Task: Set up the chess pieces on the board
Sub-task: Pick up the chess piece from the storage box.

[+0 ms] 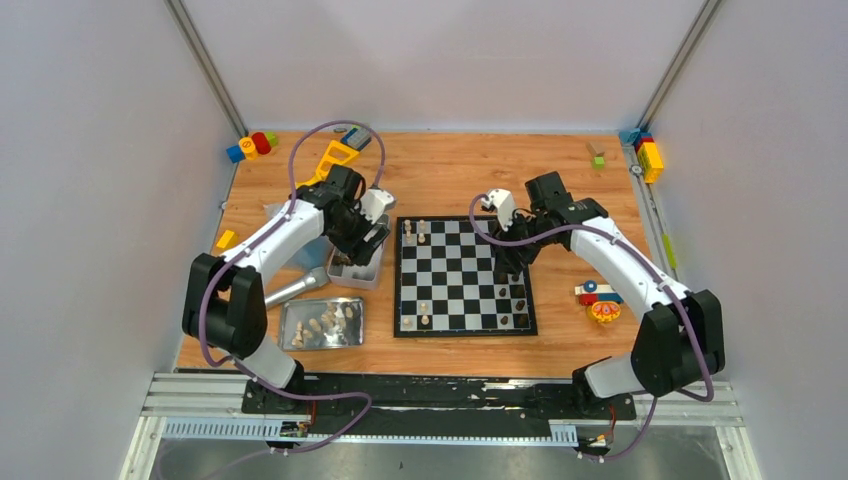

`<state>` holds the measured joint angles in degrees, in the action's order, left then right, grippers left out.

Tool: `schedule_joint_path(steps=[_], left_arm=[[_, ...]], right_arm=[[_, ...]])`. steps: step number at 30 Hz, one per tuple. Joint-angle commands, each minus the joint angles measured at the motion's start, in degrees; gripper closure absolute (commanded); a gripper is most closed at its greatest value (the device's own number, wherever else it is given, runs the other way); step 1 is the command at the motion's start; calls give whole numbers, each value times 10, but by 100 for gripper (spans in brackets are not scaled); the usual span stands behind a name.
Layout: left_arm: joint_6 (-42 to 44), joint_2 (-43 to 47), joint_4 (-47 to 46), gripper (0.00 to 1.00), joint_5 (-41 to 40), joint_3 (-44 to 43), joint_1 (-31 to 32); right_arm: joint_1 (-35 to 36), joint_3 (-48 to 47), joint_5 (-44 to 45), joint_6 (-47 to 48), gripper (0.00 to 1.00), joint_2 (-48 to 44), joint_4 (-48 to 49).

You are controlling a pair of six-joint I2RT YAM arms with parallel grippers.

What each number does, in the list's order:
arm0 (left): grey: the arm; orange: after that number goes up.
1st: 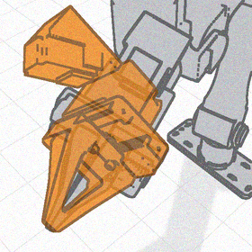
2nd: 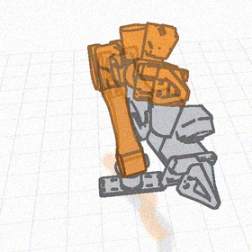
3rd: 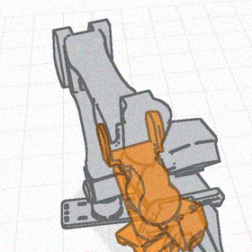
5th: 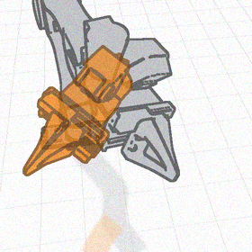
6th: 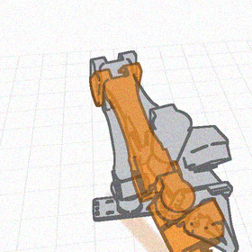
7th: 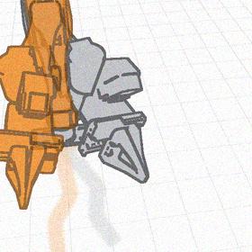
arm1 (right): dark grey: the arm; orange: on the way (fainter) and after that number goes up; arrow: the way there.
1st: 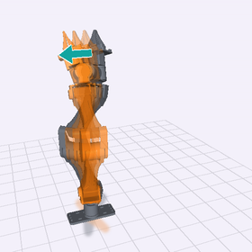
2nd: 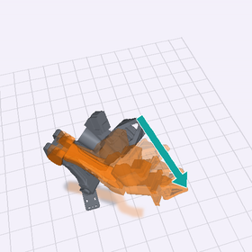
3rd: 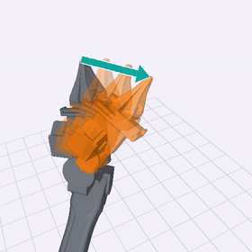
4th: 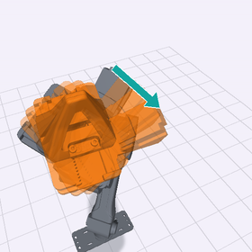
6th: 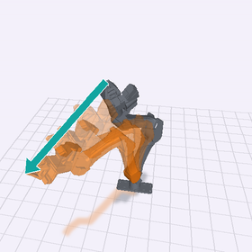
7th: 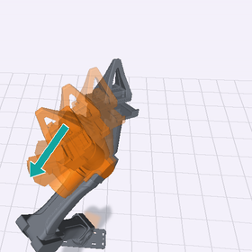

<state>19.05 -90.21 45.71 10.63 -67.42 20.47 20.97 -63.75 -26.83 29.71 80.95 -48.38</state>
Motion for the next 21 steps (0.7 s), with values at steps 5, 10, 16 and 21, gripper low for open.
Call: schedule_joint_path(steps=[5, 10, 16, 21], left_arm=[[67, -48, 18, 25, -47, -70, -4], [192, -68, 39, 35, -14, -76, -3], [331, -85, 77, 40, -16, -81, 2], [405, -117, 81, 40, -46, -85, 7]], right_arm=[[-14, -23, -35, 18, 50, 14, 23], [-19, -15, -50, 23, 50, 30, 34], [-20, -3, -65, 23, 51, 41, 48], [-22, 4, -71, 21, 51, 44, 55]])
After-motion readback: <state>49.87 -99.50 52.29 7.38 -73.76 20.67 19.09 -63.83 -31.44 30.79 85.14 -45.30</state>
